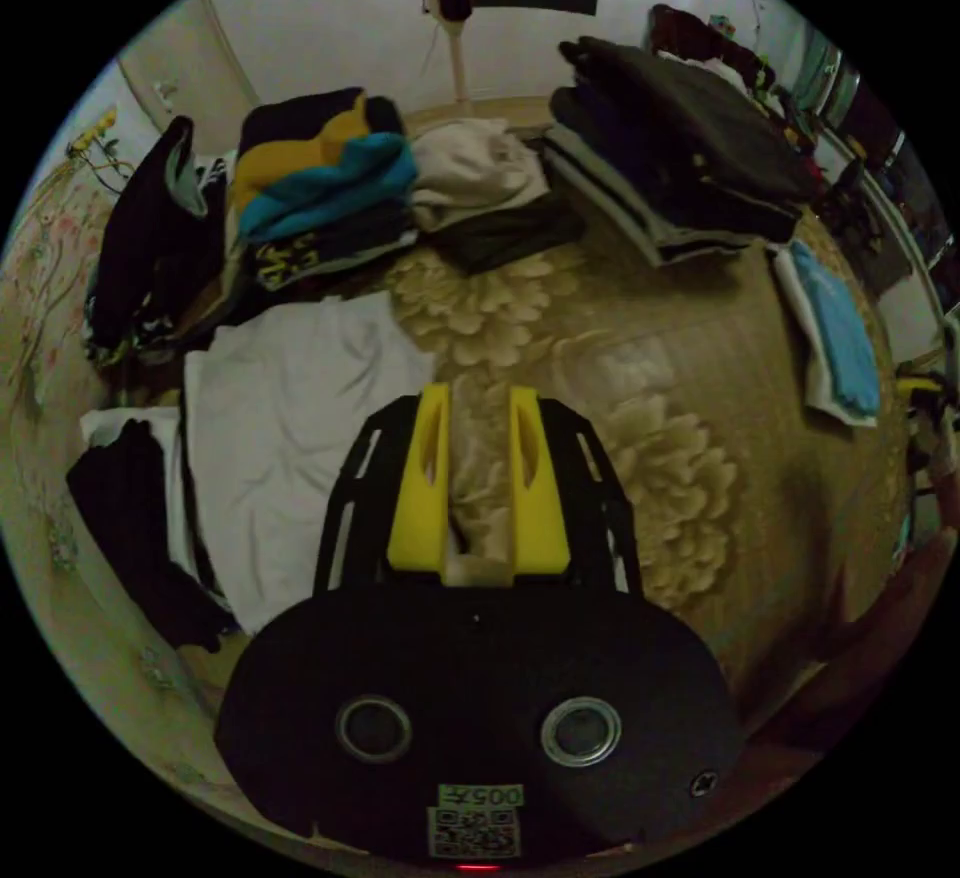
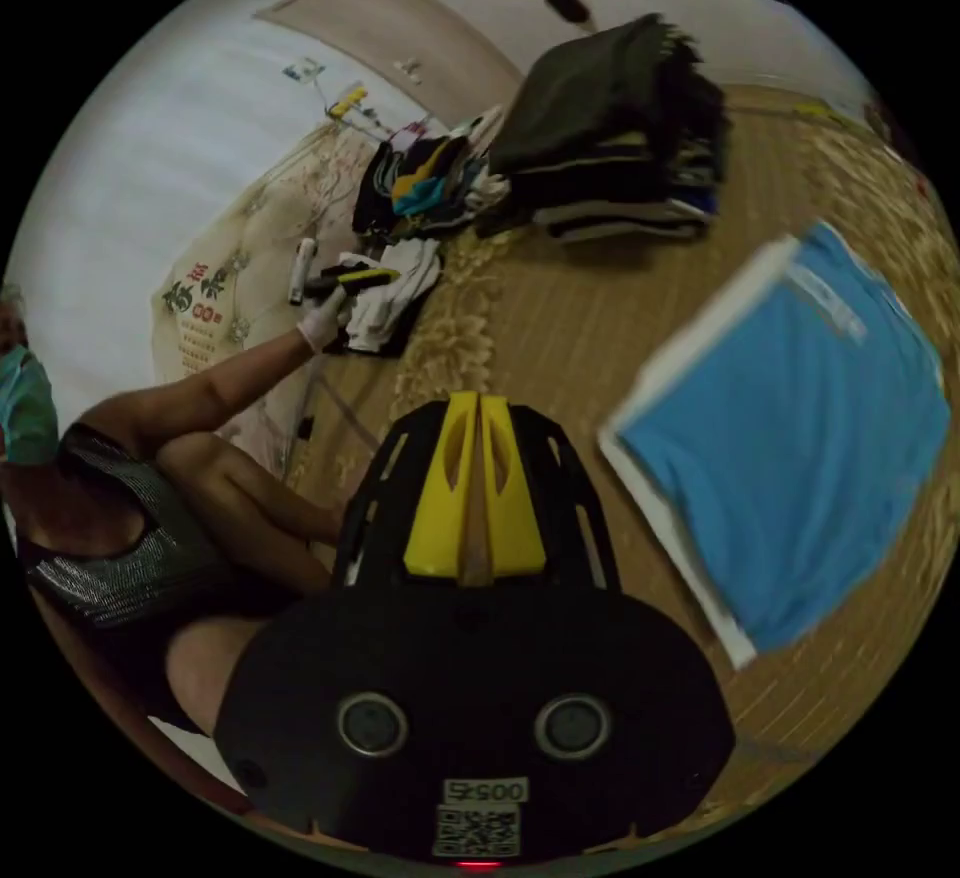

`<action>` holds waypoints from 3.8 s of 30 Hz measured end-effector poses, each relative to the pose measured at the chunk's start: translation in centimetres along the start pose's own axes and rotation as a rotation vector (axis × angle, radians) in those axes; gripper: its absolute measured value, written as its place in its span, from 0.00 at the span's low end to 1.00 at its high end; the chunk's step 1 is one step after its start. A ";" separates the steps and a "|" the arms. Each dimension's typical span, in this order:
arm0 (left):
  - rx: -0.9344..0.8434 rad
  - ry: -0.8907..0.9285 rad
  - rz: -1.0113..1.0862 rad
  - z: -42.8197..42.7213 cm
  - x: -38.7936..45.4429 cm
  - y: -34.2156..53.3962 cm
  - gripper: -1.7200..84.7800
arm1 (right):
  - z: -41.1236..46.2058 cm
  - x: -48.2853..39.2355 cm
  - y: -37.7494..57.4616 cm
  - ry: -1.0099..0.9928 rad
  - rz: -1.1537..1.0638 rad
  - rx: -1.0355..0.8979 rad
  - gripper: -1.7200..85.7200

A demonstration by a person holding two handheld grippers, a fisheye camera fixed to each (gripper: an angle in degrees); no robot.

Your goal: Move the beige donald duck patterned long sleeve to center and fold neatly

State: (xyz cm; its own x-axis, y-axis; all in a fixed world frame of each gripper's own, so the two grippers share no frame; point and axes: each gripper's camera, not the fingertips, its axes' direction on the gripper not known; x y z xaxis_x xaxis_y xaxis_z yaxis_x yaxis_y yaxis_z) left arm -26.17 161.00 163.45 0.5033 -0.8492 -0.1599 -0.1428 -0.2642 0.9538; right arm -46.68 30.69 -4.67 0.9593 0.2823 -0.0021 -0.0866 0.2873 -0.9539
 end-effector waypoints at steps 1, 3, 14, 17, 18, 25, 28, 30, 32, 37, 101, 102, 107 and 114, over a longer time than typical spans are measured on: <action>-0.002 -0.057 0.020 -0.2 -2.6 1.2 0.16 | 2.3 -2.3 -2.3 -0.017 -0.002 -0.014 0.01; 0.007 -0.130 0.030 -0.7 -6.4 2.5 0.18 | 5.8 -5.8 -5.7 -0.033 -0.010 -0.036 0.01; 0.045 -0.110 0.006 -7.0 -23.7 8.2 0.10 | 27.8 -26.3 -20.9 0.000 -0.131 -0.095 0.01; 0.173 0.110 -0.066 -12.3 -29.6 12.8 0.04 | 33.5 -31.4 -23.9 0.010 -0.174 -0.123 0.01; 0.208 0.142 -0.080 -13.5 -30.8 14.0 0.04 | 35.6 -33.3 -25.0 0.004 -0.184 -0.131 0.01; 0.409 0.352 -0.153 -25.9 -44.1 29.4 0.03 | 47.1 -43.2 -30.7 -0.003 -0.197 -0.172 0.02; 0.458 0.486 -0.204 -29.4 -49.3 35.4 0.03 | 52.0 -46.9 -32.1 -0.013 -0.176 -0.238 0.05; 0.471 0.545 -0.244 -31.1 -52.0 38.6 0.02 | 54.8 -48.9 -32.4 -0.024 -0.163 -0.275 0.07; 0.494 0.626 -0.290 -33.3 -55.3 42.3 0.02 | 57.1 -51.0 -32.3 -0.036 -0.148 -0.290 0.08; 0.534 0.742 -0.259 -38.2 -60.1 46.9 0.02 | 62.2 -55.8 -31.0 -0.166 -0.054 -0.296 0.12; 0.913 0.434 0.303 -112.0 -29.3 32.6 0.02 | 3.8 -72.4 40.1 0.034 -0.465 0.628 0.01; 0.915 0.443 0.304 -111.9 -29.1 32.7 0.02 | 2.6 -72.2 40.7 0.046 -0.474 0.669 0.01; 0.940 0.497 0.306 -109.7 -27.6 34.8 0.02 | -1.5 -72.7 43.2 0.104 -0.573 0.808 0.01; 0.869 0.643 0.361 -104.4 -24.8 36.2 0.02 | -3.9 -74.4 45.7 0.354 -0.724 0.940 0.01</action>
State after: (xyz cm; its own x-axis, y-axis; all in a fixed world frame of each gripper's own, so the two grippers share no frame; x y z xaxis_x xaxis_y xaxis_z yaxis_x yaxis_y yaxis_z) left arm 45.12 220.26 228.49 0.6207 -0.6144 0.4871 -0.7840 -0.4917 0.3789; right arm -120.95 19.24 -49.28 0.8735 -0.4365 0.2153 0.4753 0.8605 -0.1836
